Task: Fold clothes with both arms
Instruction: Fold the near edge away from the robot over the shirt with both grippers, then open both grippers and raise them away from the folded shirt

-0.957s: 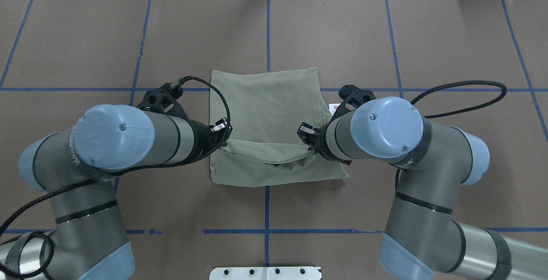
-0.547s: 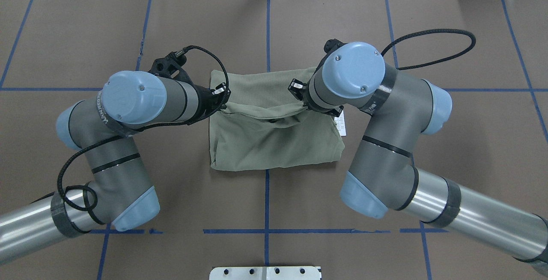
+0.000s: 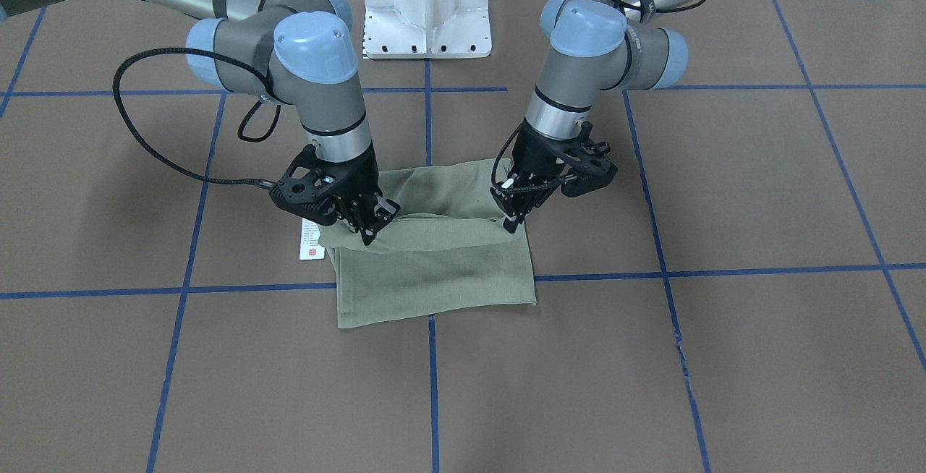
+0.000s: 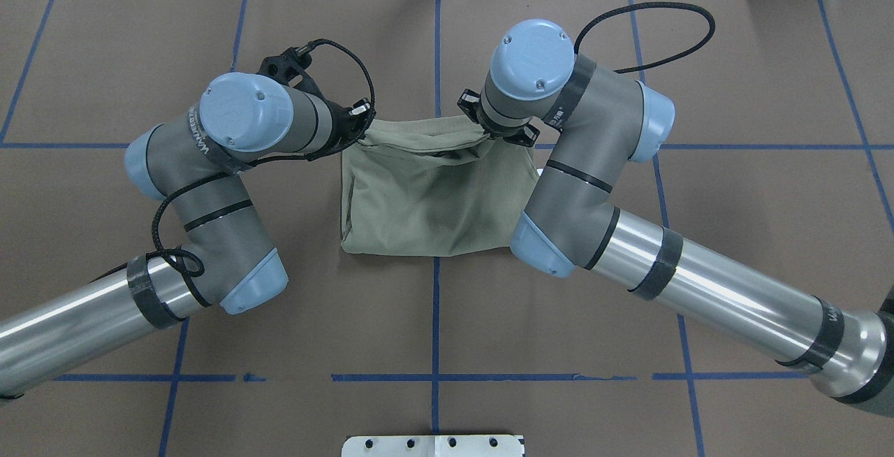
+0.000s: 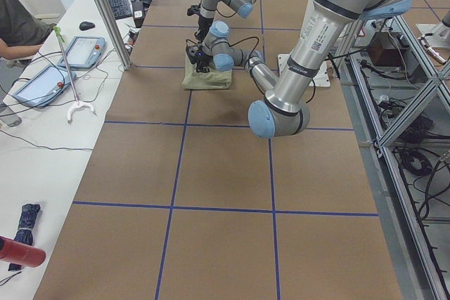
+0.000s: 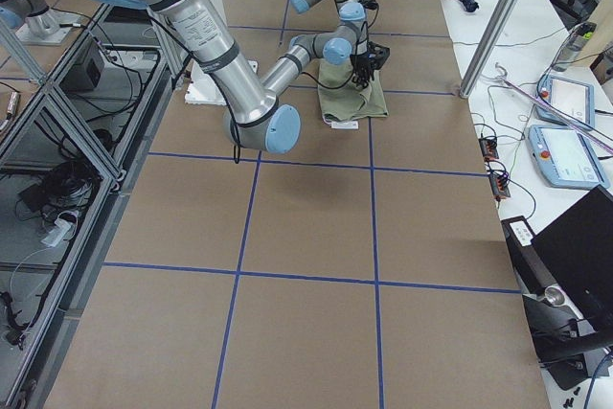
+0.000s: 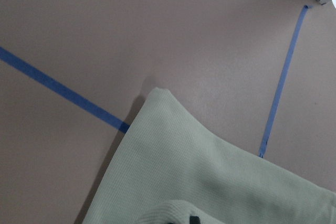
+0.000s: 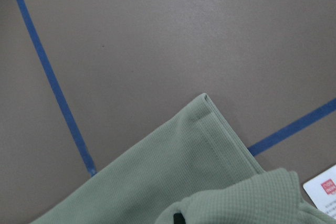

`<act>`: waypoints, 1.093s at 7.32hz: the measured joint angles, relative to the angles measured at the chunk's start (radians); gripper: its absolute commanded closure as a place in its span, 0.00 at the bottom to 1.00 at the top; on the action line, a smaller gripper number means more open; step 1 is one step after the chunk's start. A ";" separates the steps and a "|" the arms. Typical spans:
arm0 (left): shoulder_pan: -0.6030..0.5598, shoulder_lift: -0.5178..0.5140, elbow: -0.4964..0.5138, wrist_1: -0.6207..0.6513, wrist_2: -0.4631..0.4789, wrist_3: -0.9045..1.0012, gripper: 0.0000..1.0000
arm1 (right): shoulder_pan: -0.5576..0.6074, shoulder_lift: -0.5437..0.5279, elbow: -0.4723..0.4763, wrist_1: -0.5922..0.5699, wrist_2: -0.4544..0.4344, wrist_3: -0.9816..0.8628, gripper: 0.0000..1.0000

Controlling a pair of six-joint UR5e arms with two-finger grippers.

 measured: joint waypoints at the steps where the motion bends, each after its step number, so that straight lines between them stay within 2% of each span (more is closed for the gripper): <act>1: -0.026 -0.018 0.046 -0.016 -0.001 0.035 0.00 | 0.017 0.027 -0.062 0.032 0.017 -0.002 0.00; 4: -0.124 -0.051 0.150 -0.029 -0.063 0.162 0.00 | 0.089 0.057 -0.217 0.132 0.071 -0.083 0.00; 6: -0.147 -0.051 0.162 -0.034 -0.092 0.209 0.00 | 0.139 0.060 -0.237 0.144 0.145 -0.144 0.00; 8: -0.207 -0.018 0.150 -0.035 -0.182 0.353 0.00 | 0.220 0.050 -0.237 0.138 0.259 -0.267 0.00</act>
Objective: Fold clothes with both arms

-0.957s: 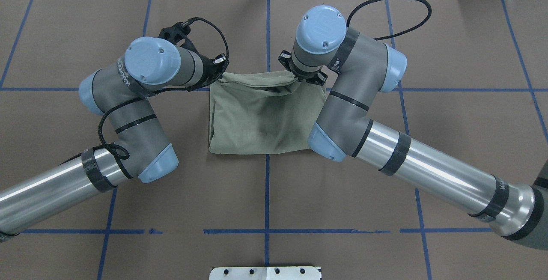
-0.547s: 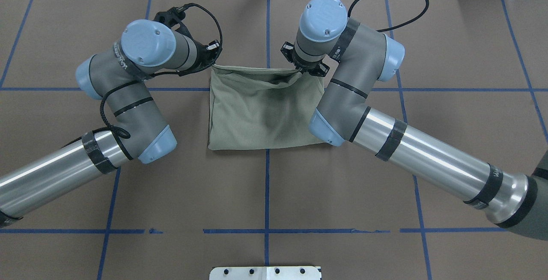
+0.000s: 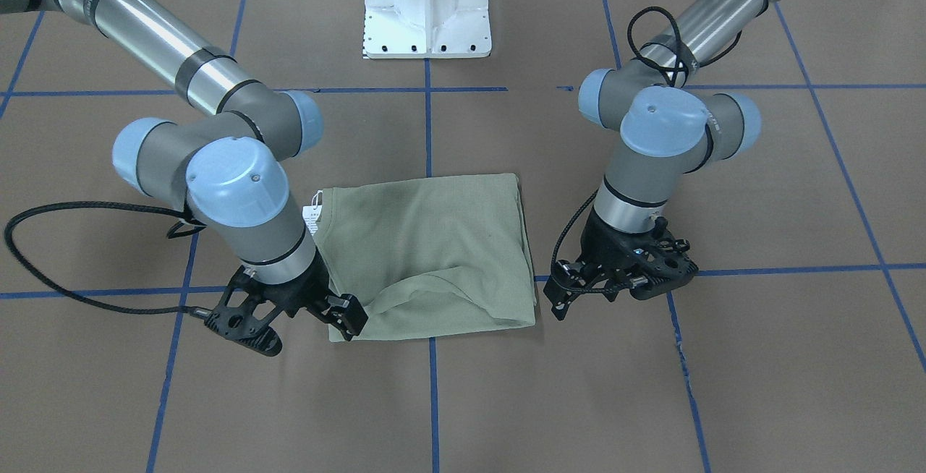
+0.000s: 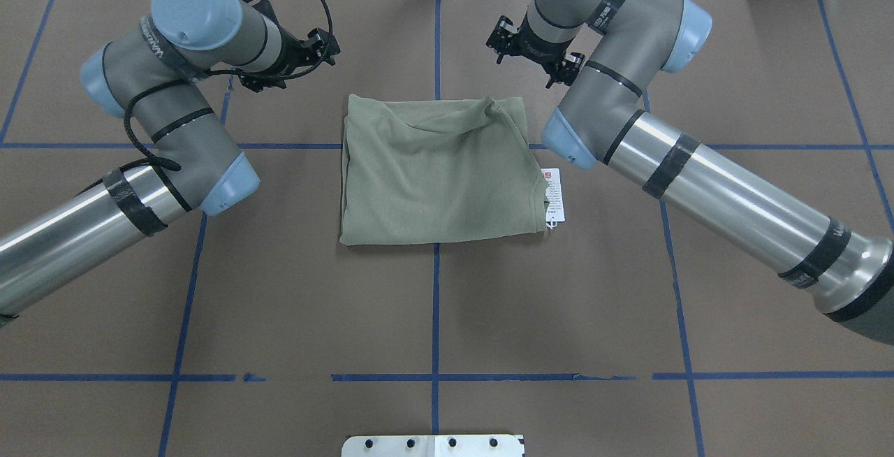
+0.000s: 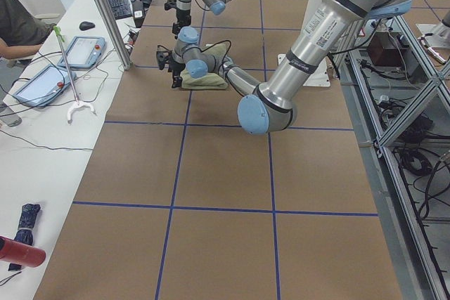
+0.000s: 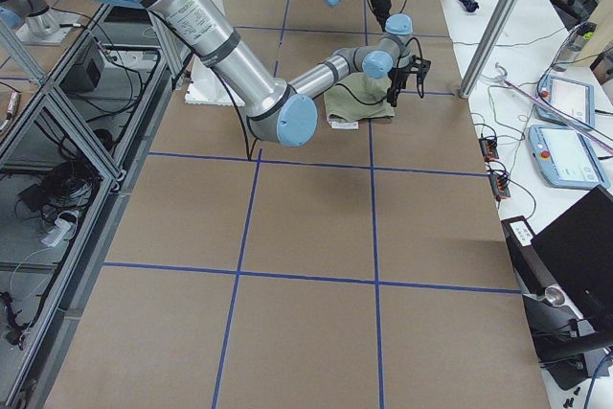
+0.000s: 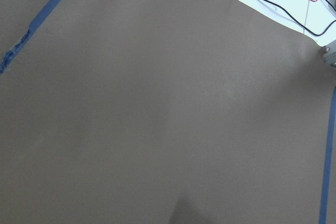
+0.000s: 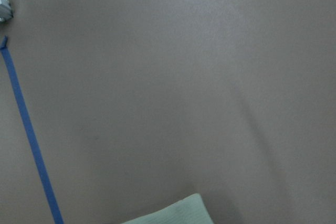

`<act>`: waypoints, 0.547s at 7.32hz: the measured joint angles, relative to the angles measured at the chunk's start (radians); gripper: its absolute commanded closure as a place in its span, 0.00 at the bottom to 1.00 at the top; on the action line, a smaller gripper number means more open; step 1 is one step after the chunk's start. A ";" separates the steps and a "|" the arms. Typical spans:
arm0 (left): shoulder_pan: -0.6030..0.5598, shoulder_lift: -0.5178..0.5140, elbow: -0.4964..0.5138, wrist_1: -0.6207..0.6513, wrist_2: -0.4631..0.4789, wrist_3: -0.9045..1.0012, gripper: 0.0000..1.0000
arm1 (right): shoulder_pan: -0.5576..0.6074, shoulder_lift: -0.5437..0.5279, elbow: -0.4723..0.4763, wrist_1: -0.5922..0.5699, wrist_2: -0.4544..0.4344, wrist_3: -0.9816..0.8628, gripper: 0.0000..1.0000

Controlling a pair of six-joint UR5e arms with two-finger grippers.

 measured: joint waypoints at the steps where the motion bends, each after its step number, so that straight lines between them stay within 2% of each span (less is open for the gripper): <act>1: -0.051 0.048 -0.031 0.001 -0.060 0.101 0.00 | 0.055 -0.031 0.011 -0.007 0.062 -0.090 0.00; 2: -0.114 0.117 -0.080 0.004 -0.112 0.231 0.00 | 0.111 -0.098 0.046 -0.021 0.103 -0.217 0.00; 4: -0.272 0.289 -0.173 0.017 -0.191 0.547 0.00 | 0.227 -0.254 0.143 -0.124 0.127 -0.582 0.00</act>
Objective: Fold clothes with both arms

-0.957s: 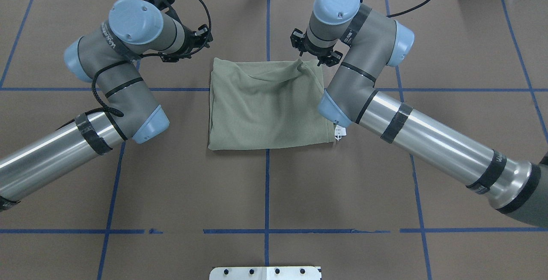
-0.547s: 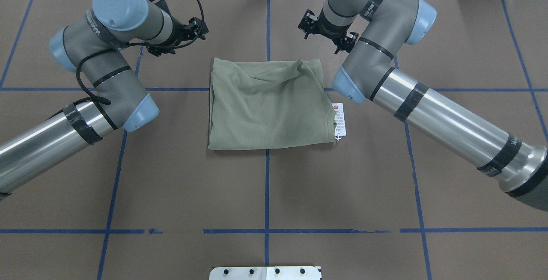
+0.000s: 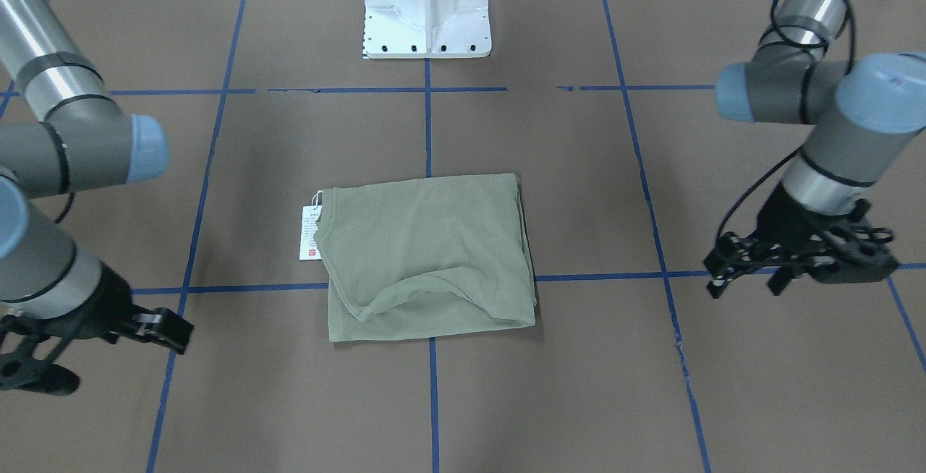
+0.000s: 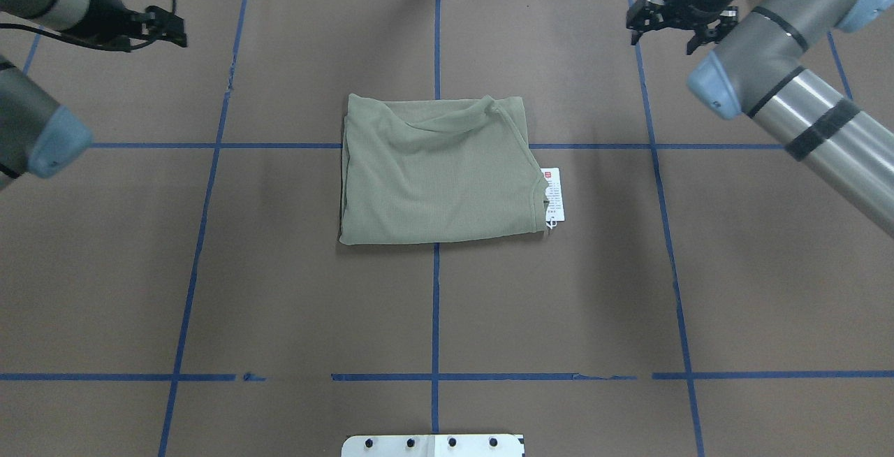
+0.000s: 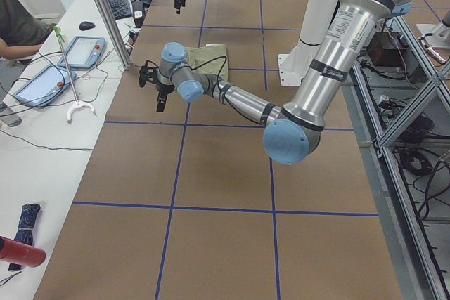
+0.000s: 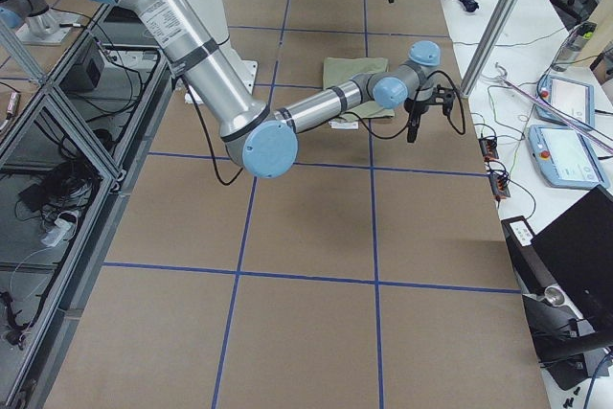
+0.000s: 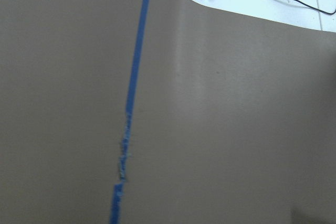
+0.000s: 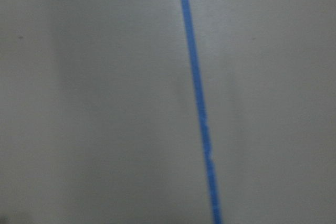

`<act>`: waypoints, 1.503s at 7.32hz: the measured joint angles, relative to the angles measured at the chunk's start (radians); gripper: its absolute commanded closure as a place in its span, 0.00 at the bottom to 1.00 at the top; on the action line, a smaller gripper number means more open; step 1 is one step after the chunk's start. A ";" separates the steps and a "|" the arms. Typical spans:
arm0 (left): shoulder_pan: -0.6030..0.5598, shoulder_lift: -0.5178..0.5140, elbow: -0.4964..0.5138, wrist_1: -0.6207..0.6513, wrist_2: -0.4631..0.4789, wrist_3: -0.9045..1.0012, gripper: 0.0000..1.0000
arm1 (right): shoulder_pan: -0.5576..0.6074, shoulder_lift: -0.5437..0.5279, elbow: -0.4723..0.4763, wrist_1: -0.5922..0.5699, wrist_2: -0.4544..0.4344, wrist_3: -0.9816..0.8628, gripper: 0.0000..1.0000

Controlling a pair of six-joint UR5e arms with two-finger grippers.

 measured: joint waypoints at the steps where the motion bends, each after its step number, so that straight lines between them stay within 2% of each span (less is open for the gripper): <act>1: -0.101 0.082 -0.015 0.008 -0.024 0.202 0.00 | 0.064 -0.082 0.039 -0.044 0.003 -0.203 0.00; 3: -0.279 0.224 -0.016 0.028 -0.035 0.654 0.00 | 0.205 -0.242 0.082 -0.081 0.036 -0.577 0.00; 4: -0.349 0.267 -0.011 0.053 -0.038 0.789 0.00 | 0.281 -0.301 0.089 -0.103 0.083 -0.731 0.00; 6: -0.411 0.338 -0.004 0.066 -0.047 0.872 0.00 | 0.409 -0.409 0.105 -0.153 0.170 -0.924 0.00; 9: -0.419 0.372 0.067 0.050 -0.048 0.889 0.00 | 0.447 -0.514 0.133 -0.141 0.176 -0.967 0.00; 11: -0.421 0.378 0.100 0.100 -0.068 0.892 0.00 | 0.456 -0.554 0.159 -0.162 0.182 -0.958 0.00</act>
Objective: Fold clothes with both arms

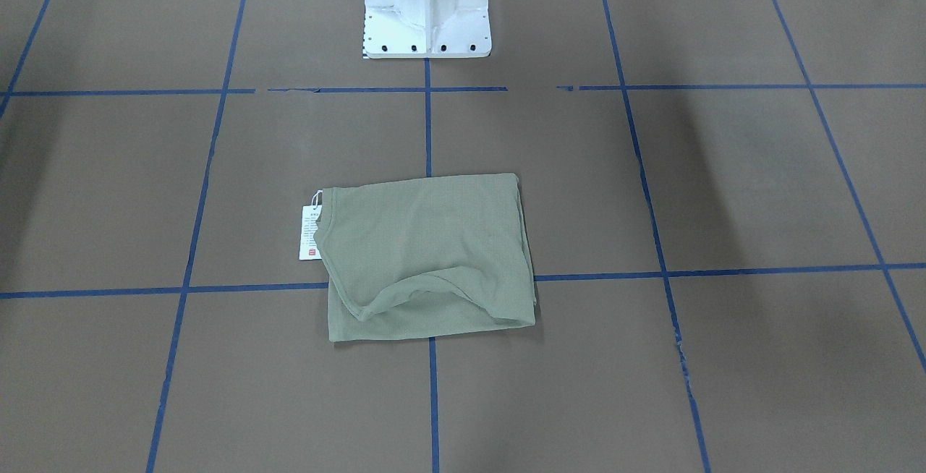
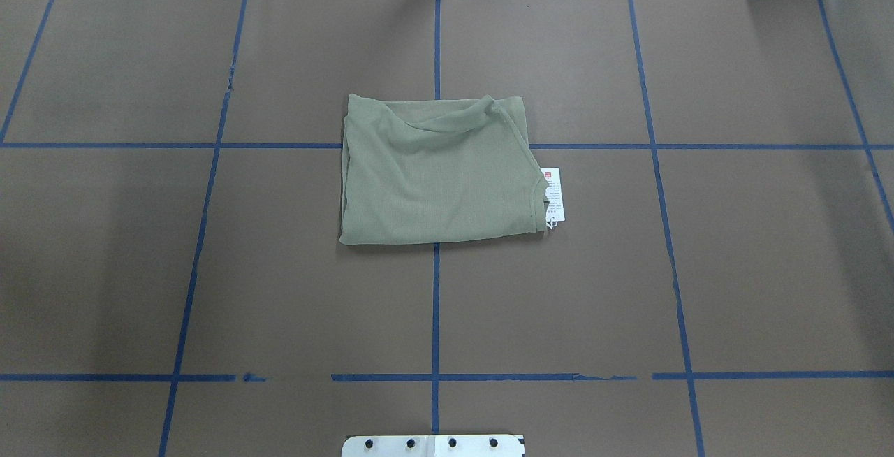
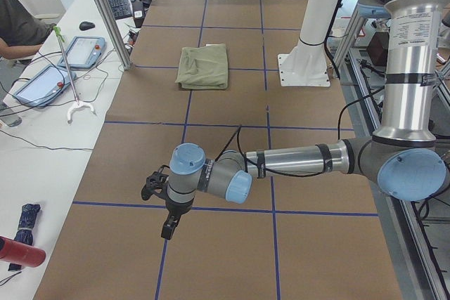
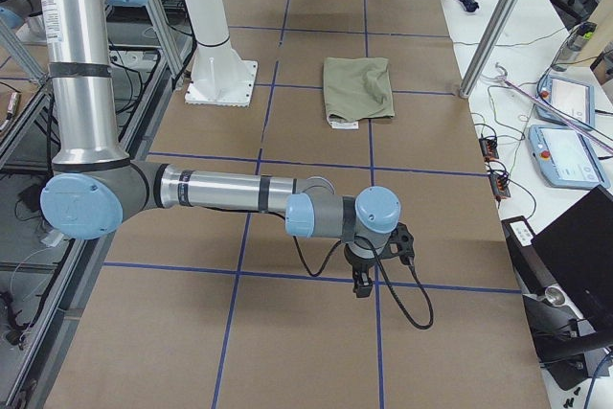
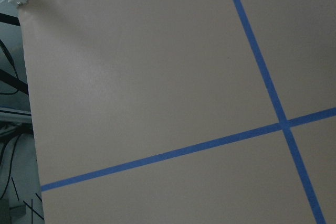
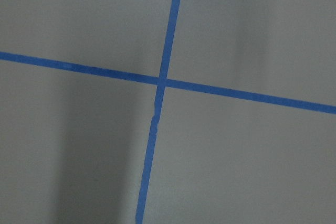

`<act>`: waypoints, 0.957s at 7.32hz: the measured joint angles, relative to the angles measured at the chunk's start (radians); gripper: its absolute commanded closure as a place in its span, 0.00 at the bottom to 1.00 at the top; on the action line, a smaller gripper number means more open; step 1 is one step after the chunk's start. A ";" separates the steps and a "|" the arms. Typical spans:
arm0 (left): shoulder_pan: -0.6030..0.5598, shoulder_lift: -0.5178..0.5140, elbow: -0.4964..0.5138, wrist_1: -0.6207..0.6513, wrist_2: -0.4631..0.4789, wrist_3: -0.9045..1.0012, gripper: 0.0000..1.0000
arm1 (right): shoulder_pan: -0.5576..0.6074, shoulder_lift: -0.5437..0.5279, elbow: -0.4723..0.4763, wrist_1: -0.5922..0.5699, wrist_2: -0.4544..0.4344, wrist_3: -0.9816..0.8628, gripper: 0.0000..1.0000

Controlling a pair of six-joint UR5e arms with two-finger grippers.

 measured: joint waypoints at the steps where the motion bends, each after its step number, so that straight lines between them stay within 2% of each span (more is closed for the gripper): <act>1: 0.000 0.000 -0.021 0.073 -0.038 -0.001 0.00 | 0.002 -0.017 0.030 -0.043 0.005 0.002 0.00; 3: 0.002 0.012 -0.127 0.207 -0.101 -0.010 0.00 | 0.018 -0.043 0.089 -0.145 0.018 0.003 0.00; 5: 0.007 0.012 -0.211 0.301 -0.159 -0.014 0.00 | 0.030 -0.066 0.104 -0.164 0.019 0.003 0.00; 7: 0.007 0.016 -0.243 0.326 -0.174 -0.013 0.00 | 0.035 -0.083 0.104 -0.149 0.016 0.002 0.00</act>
